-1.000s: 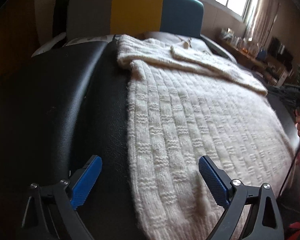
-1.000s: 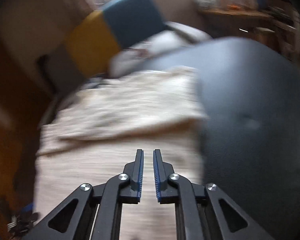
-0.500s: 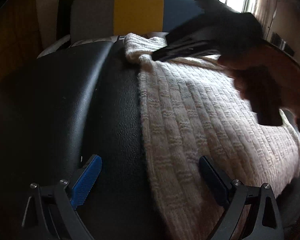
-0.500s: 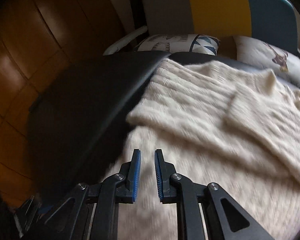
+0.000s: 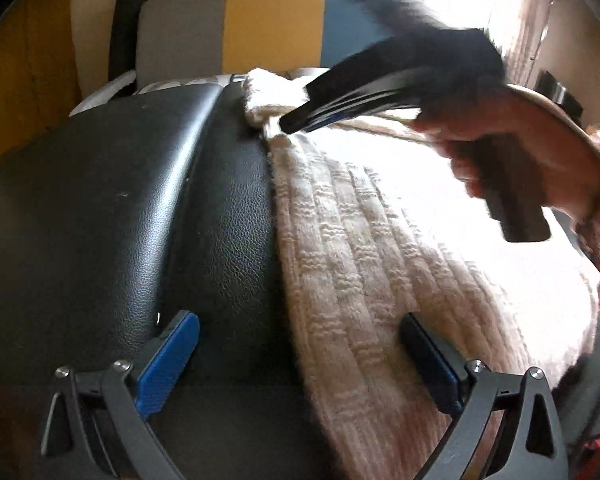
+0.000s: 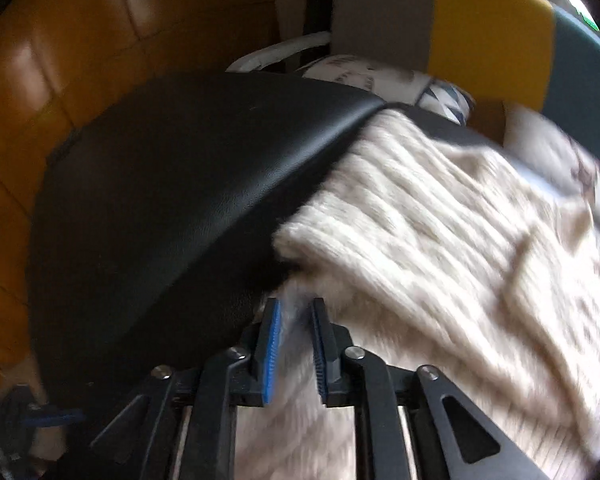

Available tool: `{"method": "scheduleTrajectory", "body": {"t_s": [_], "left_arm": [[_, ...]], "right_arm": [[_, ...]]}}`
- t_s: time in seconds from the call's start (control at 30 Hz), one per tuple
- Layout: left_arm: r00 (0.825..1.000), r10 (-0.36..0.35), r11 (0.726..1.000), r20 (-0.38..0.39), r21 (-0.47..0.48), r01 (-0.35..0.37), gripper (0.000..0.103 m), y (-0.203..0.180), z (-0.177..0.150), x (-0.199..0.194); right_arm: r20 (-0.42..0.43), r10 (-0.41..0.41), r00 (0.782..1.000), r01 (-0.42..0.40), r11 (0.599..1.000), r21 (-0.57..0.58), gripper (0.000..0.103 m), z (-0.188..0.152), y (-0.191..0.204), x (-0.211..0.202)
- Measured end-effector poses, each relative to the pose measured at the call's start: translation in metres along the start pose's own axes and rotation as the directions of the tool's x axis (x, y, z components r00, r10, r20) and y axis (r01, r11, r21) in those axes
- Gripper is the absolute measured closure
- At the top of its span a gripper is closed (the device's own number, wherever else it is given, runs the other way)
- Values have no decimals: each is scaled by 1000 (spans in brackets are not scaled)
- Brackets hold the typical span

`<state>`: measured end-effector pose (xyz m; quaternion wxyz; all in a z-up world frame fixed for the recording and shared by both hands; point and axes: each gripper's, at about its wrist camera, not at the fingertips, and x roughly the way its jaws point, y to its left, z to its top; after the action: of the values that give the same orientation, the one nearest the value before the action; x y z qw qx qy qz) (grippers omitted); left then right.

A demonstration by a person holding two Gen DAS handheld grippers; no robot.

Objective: Fold clothes

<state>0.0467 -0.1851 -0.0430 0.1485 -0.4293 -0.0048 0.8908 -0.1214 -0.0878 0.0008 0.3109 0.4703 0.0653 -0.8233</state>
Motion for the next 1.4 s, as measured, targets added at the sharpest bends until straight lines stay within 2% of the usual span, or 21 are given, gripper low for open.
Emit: {"method": "scheduleTrajectory", "body": {"t_s": [0.07,0.13,0.27,0.37,0.43,0.5,0.6,0.7,0.83,0.87,1.0,1.2,1.27,1.33,1.4], "left_arm": [[1000,-23,1000,-12,-12,23,2,5,2,-2],[999,-51,998,-19,-46,50,2,12,3,-4],[993,-119,985,-21,-130,115,2,23,-4,-14],[991,-131,983,-27,-132,126,2,20,-10,-19],[989,-144,984,-28,-113,140,4,14,-14,-23],[986,-166,983,-31,-90,162,12,6,-16,-26],[977,-208,977,-47,-53,205,13,-6,-23,-31],[974,-222,974,-53,-44,220,13,-11,-21,-28],[957,-282,959,-64,-64,278,13,-12,-20,-28],[956,-285,958,-66,-60,281,13,-12,-20,-27],[949,-306,952,-77,-36,304,11,-16,-19,-27],[901,-422,906,-99,-57,418,11,-20,-20,-26],[891,-444,896,-99,-69,439,11,-19,-21,-26],[887,-449,893,-110,-71,444,11,-19,-19,-26],[885,-447,895,-134,-65,442,11,-21,-17,-24]], "right_arm": [[57,55,997,-57,998,37,82,-22,-8,-38],[91,58,994,-65,996,69,82,-45,-16,-70],[166,78,983,-113,970,213,81,-117,-52,-142],[182,23,983,-85,937,338,81,-175,-86,-183],[170,-38,985,-34,915,402,81,-206,-108,-203],[152,-104,983,25,891,453,81,-236,-128,-224],[130,-163,978,70,845,531,79,-283,-150,-253],[118,-173,978,60,772,633,76,-326,-174,-272],[165,-129,978,-32,686,727,72,-375,-191,-276],[182,-113,977,-58,676,734,71,-382,-192,-275],[251,-55,966,-146,687,712,67,-391,-187,-271],[271,58,961,-224,740,635,65,-384,-168,-256],[269,95,958,-247,747,617,65,-383,-163,-250],[274,120,954,-270,741,615,65,-386,-160,-246],[297,132,946,-298,715,632,65,-390,-163,-244]]}}
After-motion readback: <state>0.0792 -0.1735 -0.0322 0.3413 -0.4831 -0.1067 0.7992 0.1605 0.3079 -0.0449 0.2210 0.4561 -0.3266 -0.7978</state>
